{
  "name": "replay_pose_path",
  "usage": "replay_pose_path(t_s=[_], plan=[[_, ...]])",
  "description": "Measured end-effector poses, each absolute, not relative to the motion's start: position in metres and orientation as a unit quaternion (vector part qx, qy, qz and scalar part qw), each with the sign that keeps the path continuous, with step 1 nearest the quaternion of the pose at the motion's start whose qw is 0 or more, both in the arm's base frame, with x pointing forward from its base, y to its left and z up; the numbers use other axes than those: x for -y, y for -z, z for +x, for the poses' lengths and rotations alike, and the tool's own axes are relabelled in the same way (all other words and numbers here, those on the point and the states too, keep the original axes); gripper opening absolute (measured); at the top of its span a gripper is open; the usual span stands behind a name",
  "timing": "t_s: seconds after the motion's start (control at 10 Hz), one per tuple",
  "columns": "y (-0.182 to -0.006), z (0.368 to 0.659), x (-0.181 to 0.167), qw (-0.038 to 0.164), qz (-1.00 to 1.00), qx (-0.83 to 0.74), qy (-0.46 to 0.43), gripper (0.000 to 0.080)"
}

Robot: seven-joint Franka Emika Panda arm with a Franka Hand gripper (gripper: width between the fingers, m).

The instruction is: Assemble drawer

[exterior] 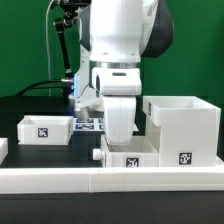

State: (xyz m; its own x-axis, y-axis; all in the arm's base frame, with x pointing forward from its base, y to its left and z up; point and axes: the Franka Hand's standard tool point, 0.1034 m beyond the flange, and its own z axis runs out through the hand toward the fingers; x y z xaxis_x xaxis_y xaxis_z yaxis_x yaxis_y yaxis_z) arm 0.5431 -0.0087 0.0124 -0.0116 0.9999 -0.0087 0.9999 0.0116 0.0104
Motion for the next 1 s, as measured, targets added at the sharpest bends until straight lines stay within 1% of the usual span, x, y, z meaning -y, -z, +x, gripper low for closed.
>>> replay_pose_path(t_s=[0.4,0.6,1.0], plan=[[-0.0123,0.5428,0.0079,0.005,0.702,-0.712,0.001,0.0042],[-0.0122,0.5456,0.0086,0.000,0.702,-0.712,0.008,0.0042],[-0.0120,0.5460,0.0082,-0.001,0.702,-0.712,0.008,0.0042]])
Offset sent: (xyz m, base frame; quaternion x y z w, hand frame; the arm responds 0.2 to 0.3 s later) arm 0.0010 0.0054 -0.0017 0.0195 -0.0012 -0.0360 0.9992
